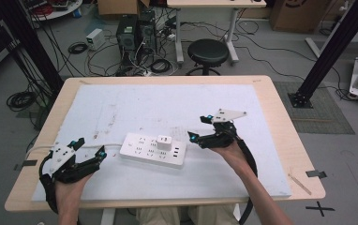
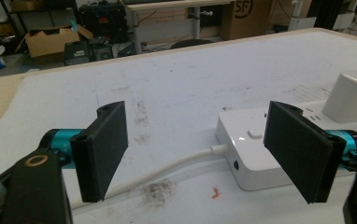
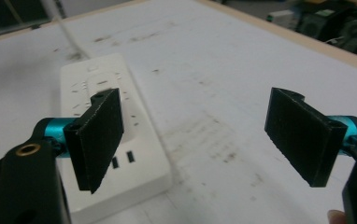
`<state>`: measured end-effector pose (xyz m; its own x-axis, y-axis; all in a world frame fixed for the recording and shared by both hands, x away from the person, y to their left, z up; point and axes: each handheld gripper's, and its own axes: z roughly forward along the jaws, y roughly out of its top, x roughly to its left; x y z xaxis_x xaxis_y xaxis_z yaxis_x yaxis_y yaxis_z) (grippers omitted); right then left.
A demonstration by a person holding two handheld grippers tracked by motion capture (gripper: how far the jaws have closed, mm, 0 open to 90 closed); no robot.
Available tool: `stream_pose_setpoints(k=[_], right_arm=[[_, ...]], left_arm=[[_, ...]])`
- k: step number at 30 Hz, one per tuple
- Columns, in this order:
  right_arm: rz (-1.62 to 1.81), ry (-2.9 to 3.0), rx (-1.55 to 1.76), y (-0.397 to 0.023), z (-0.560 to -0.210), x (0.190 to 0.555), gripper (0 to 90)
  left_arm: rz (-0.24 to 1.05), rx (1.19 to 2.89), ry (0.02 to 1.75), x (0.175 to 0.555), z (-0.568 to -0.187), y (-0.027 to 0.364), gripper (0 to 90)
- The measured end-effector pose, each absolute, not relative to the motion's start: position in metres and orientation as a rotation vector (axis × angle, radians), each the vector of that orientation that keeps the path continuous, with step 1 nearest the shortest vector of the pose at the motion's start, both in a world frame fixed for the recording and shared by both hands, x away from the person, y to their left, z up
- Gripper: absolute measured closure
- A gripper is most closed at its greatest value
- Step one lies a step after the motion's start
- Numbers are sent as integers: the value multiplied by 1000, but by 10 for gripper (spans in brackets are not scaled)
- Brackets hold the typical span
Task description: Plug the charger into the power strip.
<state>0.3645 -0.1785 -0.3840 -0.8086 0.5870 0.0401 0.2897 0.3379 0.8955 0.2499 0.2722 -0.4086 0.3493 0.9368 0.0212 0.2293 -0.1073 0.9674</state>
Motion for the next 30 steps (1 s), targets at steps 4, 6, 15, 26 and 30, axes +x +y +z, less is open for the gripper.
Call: stream_pose_setpoints(k=[4, 6, 15, 26, 30], right_arm=[[1456, 2209, 839, -197, -386, 356, 202], [1453, 2175, 853, -203, -387, 353, 202], [1466, 1985, 996, -247, -395, 330, 202], [1434, 1880, 1159, -287, -413, 311, 202], [1413, 1856, 1195, -301, -419, 305, 202]], left_arm=[[857, 1583, 1077, 252, -409, 271, 219], [858, 1587, 1074, 252, -408, 271, 219], [854, 1590, 1068, 255, -409, 269, 219], [854, 1588, 1077, 257, -411, 273, 219], [850, 1585, 1081, 258, -413, 273, 219]])
